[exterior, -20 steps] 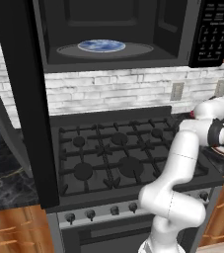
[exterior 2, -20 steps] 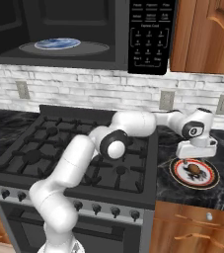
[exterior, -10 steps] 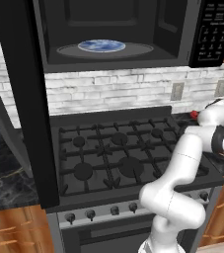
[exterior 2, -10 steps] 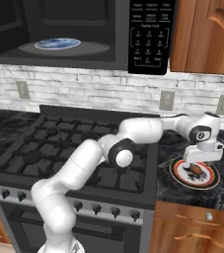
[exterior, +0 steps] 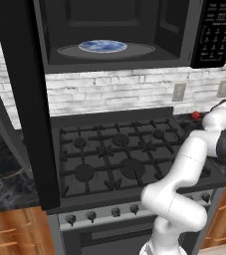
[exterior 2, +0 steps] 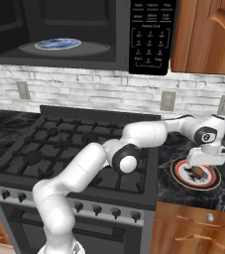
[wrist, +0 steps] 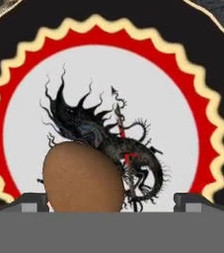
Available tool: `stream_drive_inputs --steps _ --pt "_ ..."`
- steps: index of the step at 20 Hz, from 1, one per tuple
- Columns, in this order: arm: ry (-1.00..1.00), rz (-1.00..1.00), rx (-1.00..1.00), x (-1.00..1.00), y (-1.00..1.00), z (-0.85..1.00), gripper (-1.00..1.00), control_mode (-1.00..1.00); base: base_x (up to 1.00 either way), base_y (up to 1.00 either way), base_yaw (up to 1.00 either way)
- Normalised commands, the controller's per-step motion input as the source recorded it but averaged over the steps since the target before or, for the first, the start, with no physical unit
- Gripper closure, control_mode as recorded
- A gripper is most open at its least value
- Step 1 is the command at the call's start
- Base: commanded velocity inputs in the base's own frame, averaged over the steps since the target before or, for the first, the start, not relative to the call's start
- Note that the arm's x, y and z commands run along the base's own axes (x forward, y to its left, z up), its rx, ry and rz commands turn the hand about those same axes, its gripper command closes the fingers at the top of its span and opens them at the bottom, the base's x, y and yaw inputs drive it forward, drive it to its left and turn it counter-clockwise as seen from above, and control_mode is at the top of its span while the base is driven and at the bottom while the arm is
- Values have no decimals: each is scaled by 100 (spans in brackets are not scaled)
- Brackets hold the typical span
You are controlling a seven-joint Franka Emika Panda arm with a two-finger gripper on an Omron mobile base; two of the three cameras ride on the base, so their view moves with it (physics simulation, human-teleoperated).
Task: Pick the egg from the counter and place it in the microwave.
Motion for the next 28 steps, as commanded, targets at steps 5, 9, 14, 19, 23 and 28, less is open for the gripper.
stream_drive_inputs --steps 5,9,14,19,23,28 --pt "0 0 0 -40 27 -25 -100 -100 0 0 0" --pt "0 0 0 -3 29 -28 -100 -100 0 0 0" --pt "-7 3 3 0 42 -6 -100 -100 0 0 0" --pt "-13 8 1 0 17 0 -100 -100 0 0 0" --pt "-17 13 0 -14 0 -6 -100 -100 0 0 0" --pt "-24 18 0 -12 7 -8 100 -100 0 0 0"
